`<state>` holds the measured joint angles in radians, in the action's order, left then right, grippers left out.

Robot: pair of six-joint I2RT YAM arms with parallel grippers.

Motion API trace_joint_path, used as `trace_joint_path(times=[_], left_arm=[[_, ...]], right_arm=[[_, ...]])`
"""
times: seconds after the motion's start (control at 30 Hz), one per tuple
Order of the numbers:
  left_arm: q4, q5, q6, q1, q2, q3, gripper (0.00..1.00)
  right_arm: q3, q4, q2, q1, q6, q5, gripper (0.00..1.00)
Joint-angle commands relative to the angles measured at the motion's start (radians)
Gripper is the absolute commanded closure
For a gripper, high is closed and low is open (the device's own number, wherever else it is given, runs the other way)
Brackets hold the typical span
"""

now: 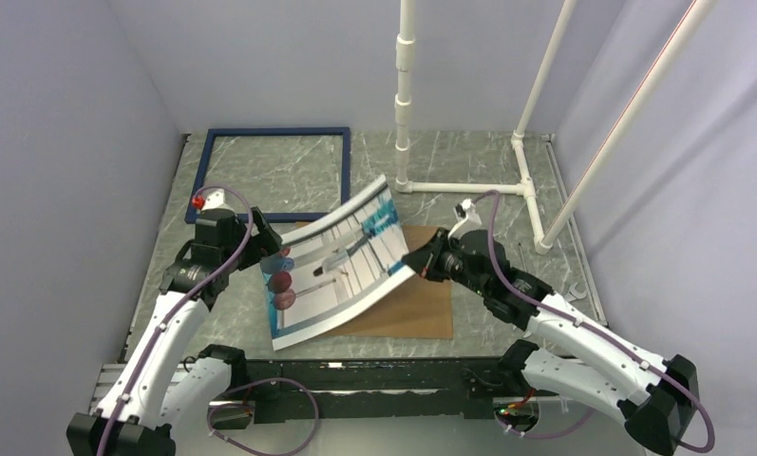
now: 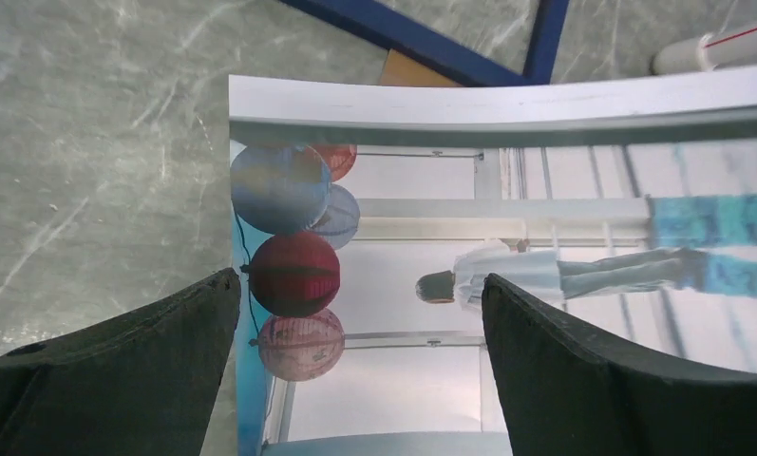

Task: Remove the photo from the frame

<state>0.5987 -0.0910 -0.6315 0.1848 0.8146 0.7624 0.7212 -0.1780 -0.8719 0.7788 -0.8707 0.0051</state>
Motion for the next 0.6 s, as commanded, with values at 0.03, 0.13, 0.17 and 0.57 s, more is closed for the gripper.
trace_joint_path(times=[0.03, 0.13, 0.17, 0.57], left_arm=[[-0.097, 0.068, -0.022, 0.002, 0.058, -0.054, 0.01], [-0.137, 0.082, -0.034, 0.002, 0.081, -0.092, 0.01], [-0.151, 0.093, -0.039, 0.002, 0.088, -0.103, 0.01], [-0.319, 0.169, -0.076, 0.002, 0.315, -0.151, 0.01]], right_arm=[[-0.156, -0.002, 0.107, -0.003, -0.070, 0.178, 1.00], [-0.233, -0.037, 0.163, -0.003, -0.097, 0.224, 1.00], [-0.260, -0.043, 0.181, -0.003, -0.108, 0.236, 1.00], [-0.385, -0.084, 0.235, -0.001, -0.166, 0.216, 1.00]])
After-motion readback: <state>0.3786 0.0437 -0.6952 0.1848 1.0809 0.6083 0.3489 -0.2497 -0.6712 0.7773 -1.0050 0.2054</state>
